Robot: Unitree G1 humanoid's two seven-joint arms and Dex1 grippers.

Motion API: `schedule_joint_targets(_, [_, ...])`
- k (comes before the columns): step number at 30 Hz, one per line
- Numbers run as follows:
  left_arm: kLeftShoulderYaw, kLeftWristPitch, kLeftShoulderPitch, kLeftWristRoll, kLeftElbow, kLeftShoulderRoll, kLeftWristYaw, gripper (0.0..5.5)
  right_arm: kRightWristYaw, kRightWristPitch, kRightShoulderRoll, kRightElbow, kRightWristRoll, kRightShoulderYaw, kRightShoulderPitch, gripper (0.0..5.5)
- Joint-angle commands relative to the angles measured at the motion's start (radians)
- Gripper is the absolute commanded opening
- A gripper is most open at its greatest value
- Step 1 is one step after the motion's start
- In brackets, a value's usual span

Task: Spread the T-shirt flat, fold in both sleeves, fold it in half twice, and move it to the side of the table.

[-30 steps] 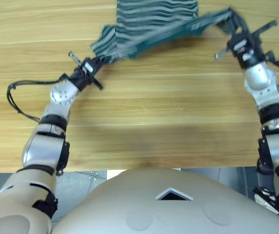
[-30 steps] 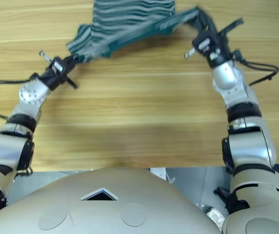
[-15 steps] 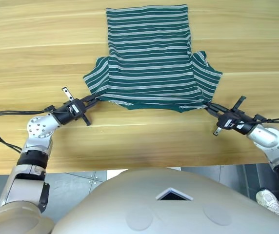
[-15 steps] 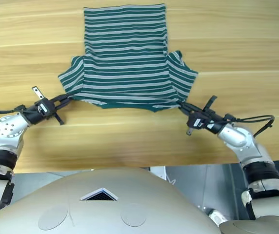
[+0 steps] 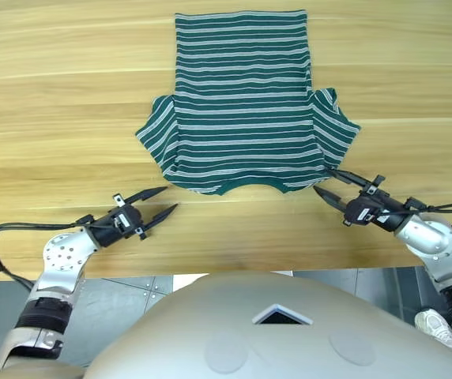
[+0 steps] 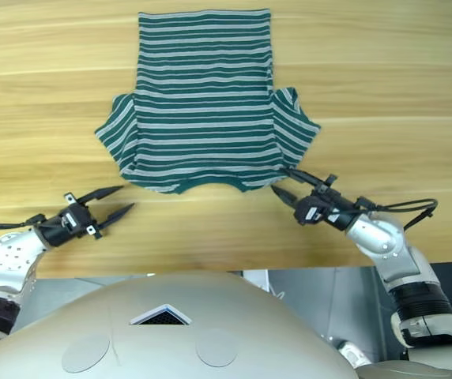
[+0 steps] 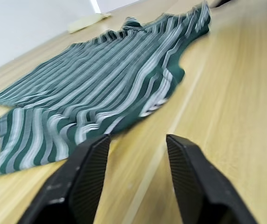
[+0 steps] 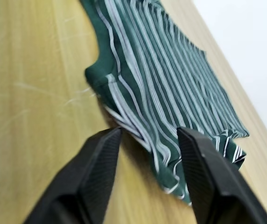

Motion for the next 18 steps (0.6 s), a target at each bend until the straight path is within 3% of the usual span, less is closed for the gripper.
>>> schedule_joint_targets(1, [0.065,0.015,0.002,-0.122,-0.097,-0.014,-0.04,2.83,0.019,0.017,-0.021,-0.031,-0.016,-0.034,0.027,2.37])
schedule_joint_targets(5, [0.073,0.071,-0.153,0.084,-0.17,-0.155,0.161,2.83,0.052,0.0,-0.022,-0.106,0.088,-0.063,0.027,2.37])
schedule_joint_targets(9, [0.019,0.065,-0.253,0.554,-0.161,-0.271,0.38,2.83,0.101,0.033,-0.017,-0.136,0.136,-0.059,-0.01,2.37])
schedule_joint_targets(15, [-0.128,0.066,-0.354,0.952,-0.048,-0.281,0.516,2.83,0.144,0.061,0.028,-0.175,0.17,-0.039,-0.11,2.37])
schedule_joint_targets(18, [-0.173,0.049,-0.307,0.987,-0.025,-0.231,0.507,2.83,0.156,0.073,0.044,-0.161,0.142,-0.029,-0.144,2.37])
